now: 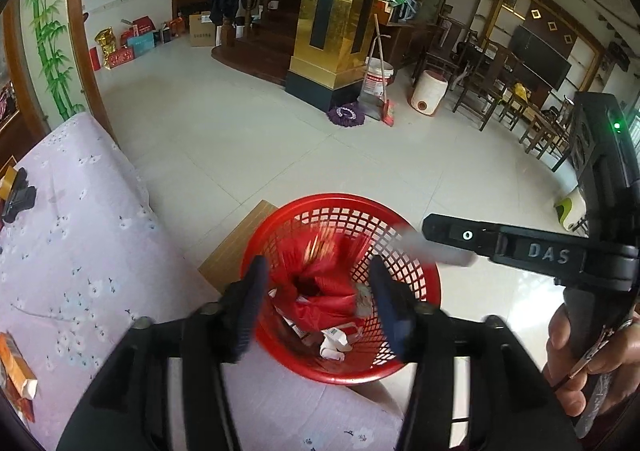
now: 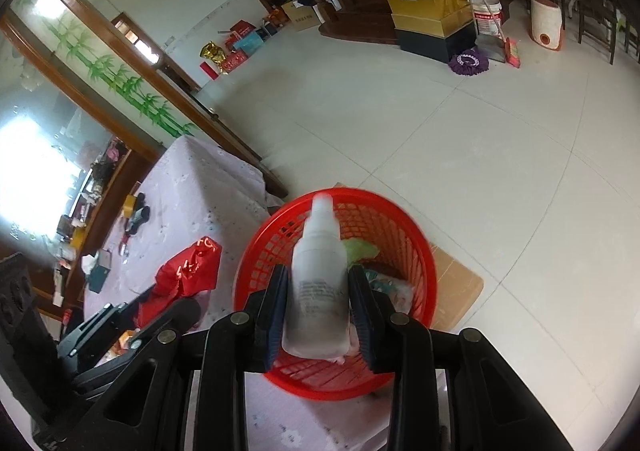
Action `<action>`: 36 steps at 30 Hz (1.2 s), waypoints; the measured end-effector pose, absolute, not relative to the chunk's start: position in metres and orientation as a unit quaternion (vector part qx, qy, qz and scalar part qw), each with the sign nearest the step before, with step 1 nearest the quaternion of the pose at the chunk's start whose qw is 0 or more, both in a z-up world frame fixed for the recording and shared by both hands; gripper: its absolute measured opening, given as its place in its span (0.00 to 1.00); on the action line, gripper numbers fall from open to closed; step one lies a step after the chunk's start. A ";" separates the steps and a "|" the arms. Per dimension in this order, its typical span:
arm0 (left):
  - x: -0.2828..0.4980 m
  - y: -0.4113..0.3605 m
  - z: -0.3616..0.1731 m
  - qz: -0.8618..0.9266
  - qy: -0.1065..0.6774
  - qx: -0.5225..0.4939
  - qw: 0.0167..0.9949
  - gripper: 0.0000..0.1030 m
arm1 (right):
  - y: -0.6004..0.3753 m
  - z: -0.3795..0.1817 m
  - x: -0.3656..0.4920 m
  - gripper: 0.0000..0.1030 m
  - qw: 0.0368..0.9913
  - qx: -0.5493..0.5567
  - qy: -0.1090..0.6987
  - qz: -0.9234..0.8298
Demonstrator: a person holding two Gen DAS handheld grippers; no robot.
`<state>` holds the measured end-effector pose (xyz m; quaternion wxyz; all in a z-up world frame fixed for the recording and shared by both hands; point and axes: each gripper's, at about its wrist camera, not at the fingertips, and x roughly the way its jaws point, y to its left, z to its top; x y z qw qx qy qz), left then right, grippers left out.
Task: Collect trash
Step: 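Open both grippers to drop the red packet and bottle into the basket, then grasp the white wet-wipes pack with the left gripper while the right grasps the orange box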
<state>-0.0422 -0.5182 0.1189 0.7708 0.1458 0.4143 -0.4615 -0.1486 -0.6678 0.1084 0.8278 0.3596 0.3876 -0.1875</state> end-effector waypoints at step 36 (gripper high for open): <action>-0.012 -0.243 0.137 -0.284 0.410 0.034 0.866 0.61 | -0.462 0.167 -0.107 0.51 0.892 0.180 0.412 -0.047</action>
